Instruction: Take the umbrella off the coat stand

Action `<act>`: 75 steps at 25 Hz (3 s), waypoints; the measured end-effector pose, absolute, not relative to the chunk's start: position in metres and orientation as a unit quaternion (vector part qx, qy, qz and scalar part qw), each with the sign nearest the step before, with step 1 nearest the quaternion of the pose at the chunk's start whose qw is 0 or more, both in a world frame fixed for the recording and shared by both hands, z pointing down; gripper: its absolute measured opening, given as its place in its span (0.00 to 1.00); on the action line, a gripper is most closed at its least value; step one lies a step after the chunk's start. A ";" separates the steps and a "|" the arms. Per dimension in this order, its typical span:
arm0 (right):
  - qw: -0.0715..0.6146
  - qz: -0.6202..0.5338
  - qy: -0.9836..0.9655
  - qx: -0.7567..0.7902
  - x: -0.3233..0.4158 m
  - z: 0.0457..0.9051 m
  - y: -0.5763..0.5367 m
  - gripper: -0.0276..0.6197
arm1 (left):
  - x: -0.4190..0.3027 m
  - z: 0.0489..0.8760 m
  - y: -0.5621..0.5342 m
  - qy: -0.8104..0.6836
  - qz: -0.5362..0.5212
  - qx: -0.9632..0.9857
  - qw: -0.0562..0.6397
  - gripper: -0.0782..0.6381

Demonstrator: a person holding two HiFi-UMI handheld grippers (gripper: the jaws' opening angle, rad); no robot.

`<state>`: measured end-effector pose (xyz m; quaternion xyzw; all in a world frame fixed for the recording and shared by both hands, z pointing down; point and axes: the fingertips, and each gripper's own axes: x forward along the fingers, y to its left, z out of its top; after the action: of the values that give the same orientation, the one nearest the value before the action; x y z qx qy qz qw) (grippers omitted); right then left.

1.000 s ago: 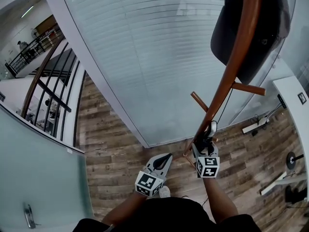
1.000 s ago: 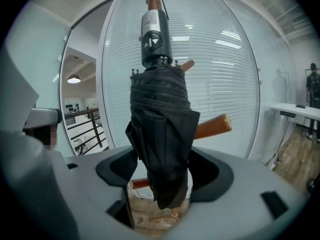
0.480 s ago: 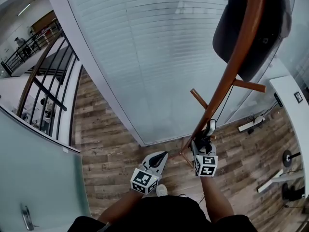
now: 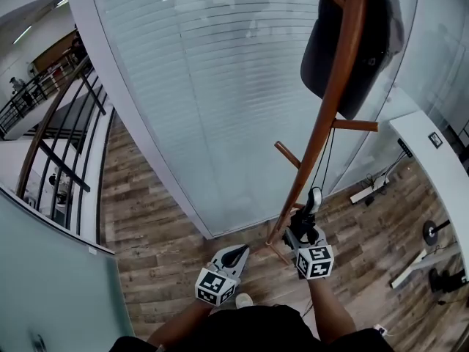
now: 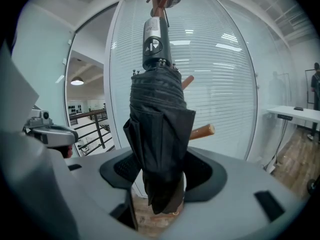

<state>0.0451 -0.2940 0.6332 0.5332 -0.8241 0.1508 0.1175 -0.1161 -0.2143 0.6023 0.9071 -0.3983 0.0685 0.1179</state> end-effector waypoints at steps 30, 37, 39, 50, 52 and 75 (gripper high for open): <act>-0.024 -0.035 -0.867 0.496 0.102 0.380 -0.277 0.43 | -0.044 0.556 -0.207 -0.400 0.017 0.910 0.109 0.13; -0.034 -0.069 -0.870 0.487 0.113 0.363 -0.269 0.43 | -0.019 0.530 -0.206 -0.398 0.021 0.916 0.052 0.13; -0.035 -0.069 -0.870 0.487 0.117 0.365 -0.266 0.43 | -0.016 0.525 -0.207 -0.405 0.021 0.913 0.045 0.13; 0.009 -0.096 -0.894 0.438 0.134 0.396 -0.236 0.43 | -0.007 0.521 -0.213 -0.452 0.027 0.890 0.050 0.13; 0.010 -0.082 -0.892 0.444 0.139 0.402 -0.232 0.43 | -0.002 0.520 -0.213 -0.447 0.025 0.893 0.050 0.13; 0.041 0.021 -0.881 0.471 0.155 0.507 -0.203 0.42 | 0.017 0.536 -0.204 -0.456 0.035 0.887 0.066 0.13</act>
<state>0.1554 -0.2033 0.5073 0.4714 -0.8807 0.0206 0.0410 0.0166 -0.2037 0.5359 0.8870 -0.4558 0.0348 0.0657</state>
